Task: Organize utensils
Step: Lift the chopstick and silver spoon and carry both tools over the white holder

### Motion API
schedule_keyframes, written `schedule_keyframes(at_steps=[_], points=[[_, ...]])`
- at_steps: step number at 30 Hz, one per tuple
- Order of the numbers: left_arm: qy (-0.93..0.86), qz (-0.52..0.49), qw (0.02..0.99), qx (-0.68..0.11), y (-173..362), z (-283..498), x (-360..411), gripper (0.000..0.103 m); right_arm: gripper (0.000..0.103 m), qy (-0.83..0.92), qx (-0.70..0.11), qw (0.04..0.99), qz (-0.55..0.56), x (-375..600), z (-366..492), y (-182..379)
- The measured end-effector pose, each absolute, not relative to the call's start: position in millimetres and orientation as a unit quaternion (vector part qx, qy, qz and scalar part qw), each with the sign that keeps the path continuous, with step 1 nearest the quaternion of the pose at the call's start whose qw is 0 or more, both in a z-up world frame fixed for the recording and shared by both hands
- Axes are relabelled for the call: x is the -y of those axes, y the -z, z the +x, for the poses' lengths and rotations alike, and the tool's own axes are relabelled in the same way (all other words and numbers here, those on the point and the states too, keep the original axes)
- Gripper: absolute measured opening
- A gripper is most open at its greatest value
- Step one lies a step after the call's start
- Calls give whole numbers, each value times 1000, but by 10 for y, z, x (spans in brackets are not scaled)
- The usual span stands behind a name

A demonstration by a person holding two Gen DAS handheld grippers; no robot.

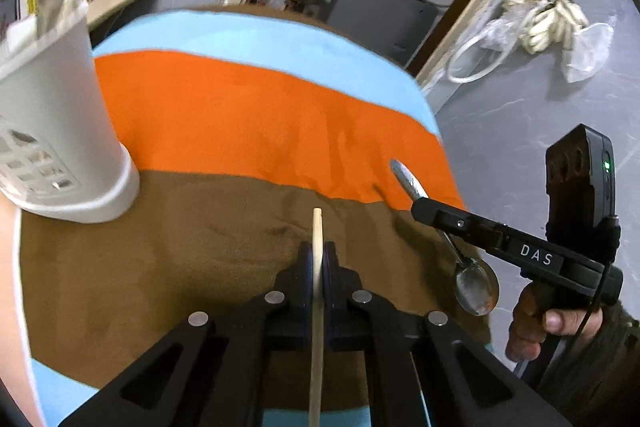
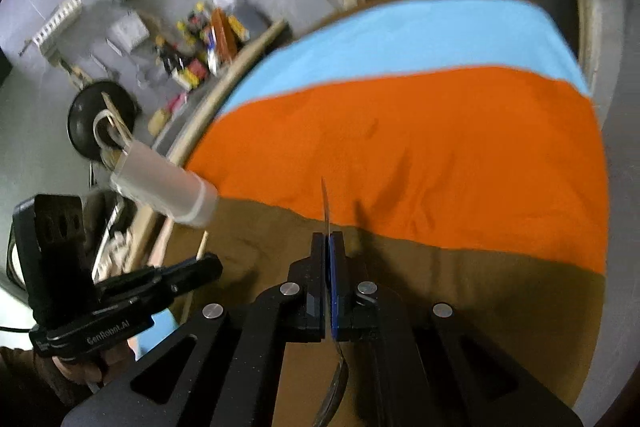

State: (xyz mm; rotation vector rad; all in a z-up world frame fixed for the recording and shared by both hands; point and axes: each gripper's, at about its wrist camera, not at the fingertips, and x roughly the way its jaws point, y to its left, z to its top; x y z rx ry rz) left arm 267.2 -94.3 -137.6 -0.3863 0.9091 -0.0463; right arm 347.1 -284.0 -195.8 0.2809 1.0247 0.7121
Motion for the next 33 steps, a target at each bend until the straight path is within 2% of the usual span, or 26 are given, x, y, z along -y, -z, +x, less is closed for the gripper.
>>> schedule_keyframes(at_steps=[9, 17, 25, 33], points=[[67, -174, 919, -348, 716, 2280, 634, 5, 2, -324, -327, 868, 186, 2747, 2931, 1286], [71, -151, 950, -263, 47, 2133, 70, 5, 2, -351, -205, 892, 198, 2166, 2813, 550], [43, -184, 959, -210, -306, 2067, -752, 5, 2, -384, -142, 885, 221, 1408, 2898, 107], [1, -209, 963, -168, -373, 2171, -1425, 5, 2, -380, -112, 887, 236, 904, 2974, 60]])
